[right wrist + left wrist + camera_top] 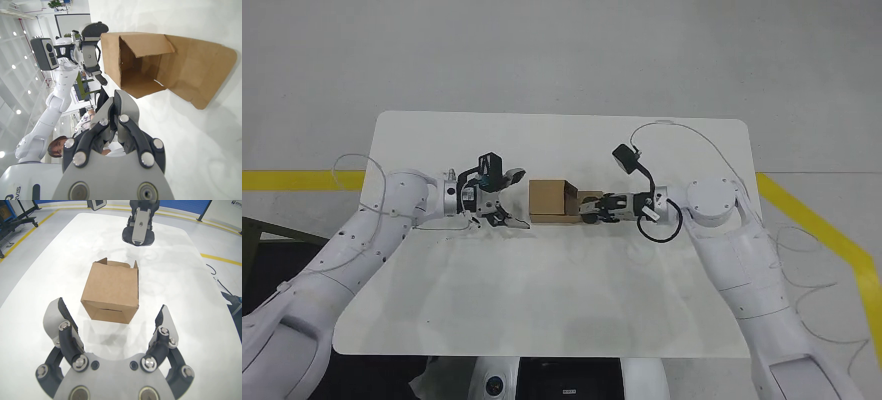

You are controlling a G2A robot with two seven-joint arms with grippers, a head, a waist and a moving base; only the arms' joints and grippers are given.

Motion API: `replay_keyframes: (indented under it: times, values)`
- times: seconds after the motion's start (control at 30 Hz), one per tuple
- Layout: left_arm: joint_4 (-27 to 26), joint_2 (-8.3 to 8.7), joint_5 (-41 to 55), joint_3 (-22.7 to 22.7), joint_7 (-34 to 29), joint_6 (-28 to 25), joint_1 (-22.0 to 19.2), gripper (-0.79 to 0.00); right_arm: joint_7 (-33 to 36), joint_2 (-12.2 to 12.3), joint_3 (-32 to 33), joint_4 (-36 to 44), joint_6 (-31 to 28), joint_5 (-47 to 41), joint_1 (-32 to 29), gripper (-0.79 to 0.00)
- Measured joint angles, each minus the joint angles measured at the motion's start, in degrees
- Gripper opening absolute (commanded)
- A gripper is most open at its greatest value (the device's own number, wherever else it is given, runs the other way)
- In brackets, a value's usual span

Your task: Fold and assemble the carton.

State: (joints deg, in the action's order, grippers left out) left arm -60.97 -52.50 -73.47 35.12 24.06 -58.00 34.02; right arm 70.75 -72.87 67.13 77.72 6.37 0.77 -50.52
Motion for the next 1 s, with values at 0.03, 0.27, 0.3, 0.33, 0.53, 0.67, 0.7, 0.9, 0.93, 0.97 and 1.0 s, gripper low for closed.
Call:
replay_keyframes:
  times: [0.03,0.27,0.3,0.33,0.53,0.67,0.7,0.9,0.93,0.97,1.0]
  values:
    - [0.1,-0.16,0.4,-0.2,-0.5,0.0,-0.2,0.0,0.1,0.1,0.1,0.5,0.5,0.3,-0.4,-0.785]
    - [0.9,-1.88,3.1,-1.0,-3.6,1.0,-0.5,0.0,-1.4,0.7,-0.5,-0.2,0.2,2.1,-2.5,-0.785]
    - [0.9,-2.19,3.2,-1.1,-4.0,1.3,-0.5,0.0,-2.0,0.8,-0.8,-0.5,-0.1,2.5,-2.5,-0.785]
    - [1.0,-2.39,3.2,-1.2,-4.2,1.4,-0.5,0.0,-2.5,0.8,-1.0,-0.7,-0.4,2.6,-2.5,-0.785]
    - [1.9,-3.45,2.6,-1.3,-4.6,1.8,-0.4,0.0,-5.3,0.6,-2.8,-3.0,-3.2,2.6,-1.8,-0.785]
    - [2.5,-3.94,1.9,-1.2,-4.5,1.9,-0.3,0.0,-7.6,0.3,-4.0,-5.2,-5.7,2.5,-0.7,-0.785]
    - [2.7,-4.06,1.6,-1.2,-4.4,1.9,-0.3,0.0,-8.1,0.2,-4.3,-5.8,-6.4,2.3,-0.2,-0.785]
    - [3.3,-4.55,0.6,-0.7,-4.1,1.7,0.0,0.0,-9.1,-0.6,-6.6,-9.4,-9.1,-0.5,2.0,-0.785]
    - [3.3,-4.63,0.6,-0.6,-4.2,1.7,0.0,0.0,-9.2,-0.8,-7.0,-10.0,-9.4,-1.0,2.4,-0.785]
    - [3.4,-4.71,0.6,-0.5,-4.4,1.6,0.1,0.0,-9.4,-1.0,-7.4,-10.6,-9.8,-1.4,2.8,-0.785]
    - [3.4,-4.8,0.6,-0.4,-4.7,1.6,0.2,0.0,-9.6,-1.2,-8.0,-11.5,-10.2,-1.9,3.4,-0.785]
